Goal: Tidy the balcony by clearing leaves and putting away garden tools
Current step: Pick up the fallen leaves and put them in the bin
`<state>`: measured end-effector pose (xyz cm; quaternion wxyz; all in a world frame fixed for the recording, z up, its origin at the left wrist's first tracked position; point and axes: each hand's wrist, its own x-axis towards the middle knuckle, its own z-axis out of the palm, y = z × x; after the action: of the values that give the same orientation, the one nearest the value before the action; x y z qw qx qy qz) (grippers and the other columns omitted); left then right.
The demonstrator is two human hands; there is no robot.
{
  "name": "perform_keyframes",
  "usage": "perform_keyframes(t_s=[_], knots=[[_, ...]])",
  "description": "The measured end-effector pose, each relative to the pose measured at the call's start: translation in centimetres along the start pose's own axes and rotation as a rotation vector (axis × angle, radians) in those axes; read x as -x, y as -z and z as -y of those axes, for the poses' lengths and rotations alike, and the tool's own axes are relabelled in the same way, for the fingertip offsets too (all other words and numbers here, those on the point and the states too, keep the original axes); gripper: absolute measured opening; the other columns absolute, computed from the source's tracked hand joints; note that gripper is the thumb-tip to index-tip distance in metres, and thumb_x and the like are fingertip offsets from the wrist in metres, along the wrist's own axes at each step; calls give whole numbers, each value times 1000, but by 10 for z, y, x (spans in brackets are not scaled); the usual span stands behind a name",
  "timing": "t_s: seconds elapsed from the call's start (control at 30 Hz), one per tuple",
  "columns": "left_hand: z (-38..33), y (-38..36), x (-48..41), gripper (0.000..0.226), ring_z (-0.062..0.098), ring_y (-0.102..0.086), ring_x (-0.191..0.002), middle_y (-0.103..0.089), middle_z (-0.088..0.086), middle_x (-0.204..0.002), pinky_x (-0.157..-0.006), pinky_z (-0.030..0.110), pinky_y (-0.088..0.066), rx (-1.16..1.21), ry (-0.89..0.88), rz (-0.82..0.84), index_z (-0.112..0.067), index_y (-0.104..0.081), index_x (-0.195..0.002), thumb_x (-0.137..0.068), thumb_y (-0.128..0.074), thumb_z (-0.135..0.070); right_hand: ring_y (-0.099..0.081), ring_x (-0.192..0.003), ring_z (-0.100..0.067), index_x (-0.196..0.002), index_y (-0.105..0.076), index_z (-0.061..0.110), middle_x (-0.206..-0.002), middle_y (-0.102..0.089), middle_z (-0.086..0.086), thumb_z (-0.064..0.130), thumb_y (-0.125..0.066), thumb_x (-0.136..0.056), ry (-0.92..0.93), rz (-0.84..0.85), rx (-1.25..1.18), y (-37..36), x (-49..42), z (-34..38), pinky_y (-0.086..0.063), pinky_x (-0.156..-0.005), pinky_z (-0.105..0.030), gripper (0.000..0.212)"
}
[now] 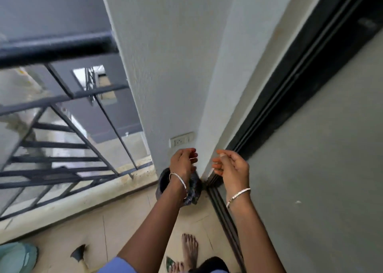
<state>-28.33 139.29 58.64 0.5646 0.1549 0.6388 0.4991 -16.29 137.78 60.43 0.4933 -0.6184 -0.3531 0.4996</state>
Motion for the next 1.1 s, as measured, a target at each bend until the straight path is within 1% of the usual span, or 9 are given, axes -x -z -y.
perform_keyframes(t_s=[0.07,0.17,0.3,0.37,0.43,0.53,0.7,0.83,1.1], knots=[[-35,-12,37,20,23,-64,-80,-68,13,-92,-69,32,-49,24,-38,85,-4,-66,-98,-95,-47,-11,-60,-62,-16,-97,-69,6,-71,-68,-7,5,-53,-96,62,-41,-49,18,31,45,-49,-56,-24,16],[-72,-35,85,20,22,-64,-76,-67,10,-85,-68,30,-48,61,-85,195,-9,-65,-92,-95,-45,-11,-59,-59,-15,-98,-68,4,-68,-67,-7,5,-53,-96,143,-68,-88,41,62,104,-48,-54,-22,15],[-111,-70,160,18,23,-62,-73,-67,10,-82,-64,30,-47,52,-156,351,-6,-66,-95,-93,-48,-10,-61,-59,-13,-95,-70,10,-68,-69,-5,8,-54,-97,235,-173,-126,77,93,169,-50,-55,-22,17],[-121,-88,194,18,21,-61,-69,-66,9,-78,-62,29,-47,26,-188,436,-7,-66,-94,-94,-48,-10,-62,-58,-13,-93,-70,12,-68,-69,-4,8,-54,-96,290,-237,-150,100,108,195,-50,-56,-23,17],[-129,-106,228,20,19,-62,-67,-67,8,-77,-62,29,-48,-6,-216,530,-9,-66,-92,-96,-46,-10,-61,-59,-16,-94,-70,10,-68,-69,-5,7,-54,-96,345,-305,-171,128,128,218,-50,-58,-26,17],[-129,-128,273,21,21,-66,-74,-70,9,-83,-67,33,-50,-66,-263,654,-9,-67,-94,-96,-47,-11,-63,-64,-18,-95,-71,10,-73,-70,-8,8,-54,-96,415,-412,-178,172,162,240,-53,-64,-32,17],[-112,-153,353,21,20,-66,-73,-71,7,-80,-69,34,-52,-107,-332,836,-8,-69,-95,-97,-48,-11,-66,-70,-20,-96,-72,14,-79,-72,-11,12,-54,-97,483,-602,-222,241,230,249,-53,-66,-31,19],[-86,-165,417,21,20,-65,-73,-70,8,-81,-68,33,-51,-126,-342,1000,-8,-68,-95,-97,-48,-11,-64,-68,-19,-97,-72,12,-77,-70,-10,12,-54,-97,498,-744,-267,287,294,238,-53,-67,-31,18],[9,-139,565,18,18,-63,-69,-69,6,-78,-66,32,-50,-191,-224,1262,-10,-68,-91,-96,-50,-10,-62,-64,-16,-97,-70,11,-74,-69,-7,12,-53,-98,497,-1035,-292,371,468,184,-51,-63,-28,18]])
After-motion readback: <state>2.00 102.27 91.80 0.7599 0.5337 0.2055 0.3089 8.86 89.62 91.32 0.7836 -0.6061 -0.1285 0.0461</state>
